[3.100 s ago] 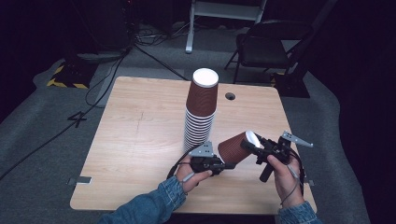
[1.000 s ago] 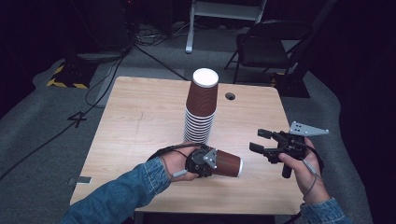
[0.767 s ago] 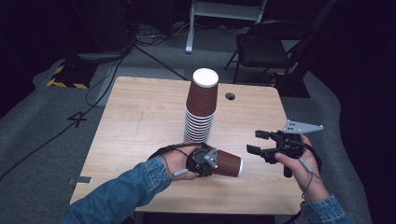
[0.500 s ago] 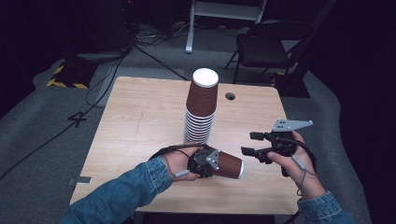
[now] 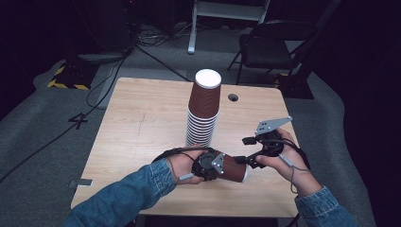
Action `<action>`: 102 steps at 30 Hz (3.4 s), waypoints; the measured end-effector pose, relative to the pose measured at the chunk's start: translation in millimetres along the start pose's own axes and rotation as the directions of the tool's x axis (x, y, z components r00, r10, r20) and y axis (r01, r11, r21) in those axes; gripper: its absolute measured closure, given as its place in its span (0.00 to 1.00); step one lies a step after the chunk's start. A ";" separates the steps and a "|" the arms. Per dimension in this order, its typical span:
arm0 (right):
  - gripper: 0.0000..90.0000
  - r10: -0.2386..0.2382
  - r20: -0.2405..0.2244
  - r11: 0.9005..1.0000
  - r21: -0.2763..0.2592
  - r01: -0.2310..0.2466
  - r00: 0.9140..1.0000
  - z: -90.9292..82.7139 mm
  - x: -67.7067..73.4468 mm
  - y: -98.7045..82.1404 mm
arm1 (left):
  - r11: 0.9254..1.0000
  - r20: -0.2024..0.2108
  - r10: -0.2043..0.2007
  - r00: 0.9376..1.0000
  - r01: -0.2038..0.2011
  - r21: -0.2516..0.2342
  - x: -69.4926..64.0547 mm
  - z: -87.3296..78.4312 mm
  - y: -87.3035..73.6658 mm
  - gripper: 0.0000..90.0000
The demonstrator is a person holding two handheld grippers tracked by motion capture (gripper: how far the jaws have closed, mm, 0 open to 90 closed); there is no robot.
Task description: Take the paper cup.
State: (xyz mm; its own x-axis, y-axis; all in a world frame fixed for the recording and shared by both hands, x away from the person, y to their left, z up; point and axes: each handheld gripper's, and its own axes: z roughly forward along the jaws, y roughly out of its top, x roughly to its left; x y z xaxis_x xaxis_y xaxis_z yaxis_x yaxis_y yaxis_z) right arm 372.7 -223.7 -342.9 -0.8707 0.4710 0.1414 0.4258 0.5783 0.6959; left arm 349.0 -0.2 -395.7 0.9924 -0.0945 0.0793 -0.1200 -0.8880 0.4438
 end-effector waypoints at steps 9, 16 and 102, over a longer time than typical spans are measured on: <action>0.20 -0.026 -0.028 0.994 0.108 0.029 0.999 17.1 5.3 9.5 | 1.000 0.003 0.014 1.000 -0.014 0.011 -0.1 1.1 1.1 0.94; 0.20 -0.034 -0.055 0.983 0.179 0.044 0.998 30.9 8.5 16.0 | 1.000 0.004 0.007 1.000 -0.008 0.006 -0.4 1.4 0.2 0.93; 0.10 -0.018 -0.240 0.914 0.391 0.114 0.971 91.9 19.7 14.8 | 0.957 0.094 0.229 0.969 -0.242 0.158 -6.1 -2.4 16.3 0.93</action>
State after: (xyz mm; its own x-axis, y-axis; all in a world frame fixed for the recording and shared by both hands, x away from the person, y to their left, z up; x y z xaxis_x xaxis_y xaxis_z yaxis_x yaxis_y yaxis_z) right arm 384.5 -144.6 -394.6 -0.9120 0.2865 0.2937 0.3859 0.8421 0.3768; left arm 341.0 -13.0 -386.8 0.9365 -0.3375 0.0947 -0.3505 -0.8983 0.2650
